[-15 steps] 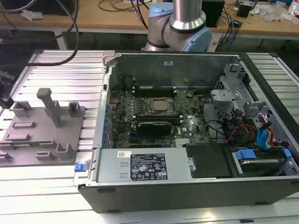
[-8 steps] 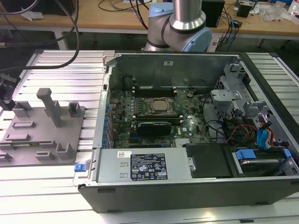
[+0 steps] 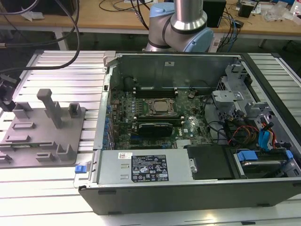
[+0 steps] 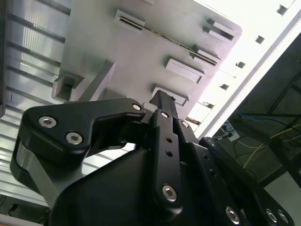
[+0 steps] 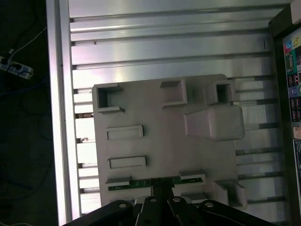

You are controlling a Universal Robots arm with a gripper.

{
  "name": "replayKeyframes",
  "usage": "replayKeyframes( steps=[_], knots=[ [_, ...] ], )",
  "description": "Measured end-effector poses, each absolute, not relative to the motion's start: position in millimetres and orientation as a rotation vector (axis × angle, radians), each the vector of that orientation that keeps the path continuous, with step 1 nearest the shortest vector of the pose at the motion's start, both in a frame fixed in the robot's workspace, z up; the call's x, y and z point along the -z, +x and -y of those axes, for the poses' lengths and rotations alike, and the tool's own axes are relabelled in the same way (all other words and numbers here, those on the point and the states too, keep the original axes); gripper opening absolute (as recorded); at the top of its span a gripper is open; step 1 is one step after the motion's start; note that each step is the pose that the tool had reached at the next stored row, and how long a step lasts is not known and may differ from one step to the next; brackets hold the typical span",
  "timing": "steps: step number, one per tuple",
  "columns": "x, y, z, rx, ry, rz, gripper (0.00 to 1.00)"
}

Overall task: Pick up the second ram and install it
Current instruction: 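Pick up the second ram and move it above second insertion slot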

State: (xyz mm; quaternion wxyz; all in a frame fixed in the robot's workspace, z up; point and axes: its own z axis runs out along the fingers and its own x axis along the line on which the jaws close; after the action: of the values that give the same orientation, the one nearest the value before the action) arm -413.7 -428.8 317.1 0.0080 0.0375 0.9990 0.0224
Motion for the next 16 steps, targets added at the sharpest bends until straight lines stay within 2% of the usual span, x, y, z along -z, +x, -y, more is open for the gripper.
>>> replayKeyframes(
  steps=[3,10,16],
  knots=[
    [-317.1,-413.7,428.8,-0.07,0.114,-3.123,0.08],
    [-314.4,-413.7,428.8,-0.053,-0.415,-3.105,0.08],
    [-312.9,-413.7,428.8,-0.047,-0.682,-3.061,0.08]
  ],
)
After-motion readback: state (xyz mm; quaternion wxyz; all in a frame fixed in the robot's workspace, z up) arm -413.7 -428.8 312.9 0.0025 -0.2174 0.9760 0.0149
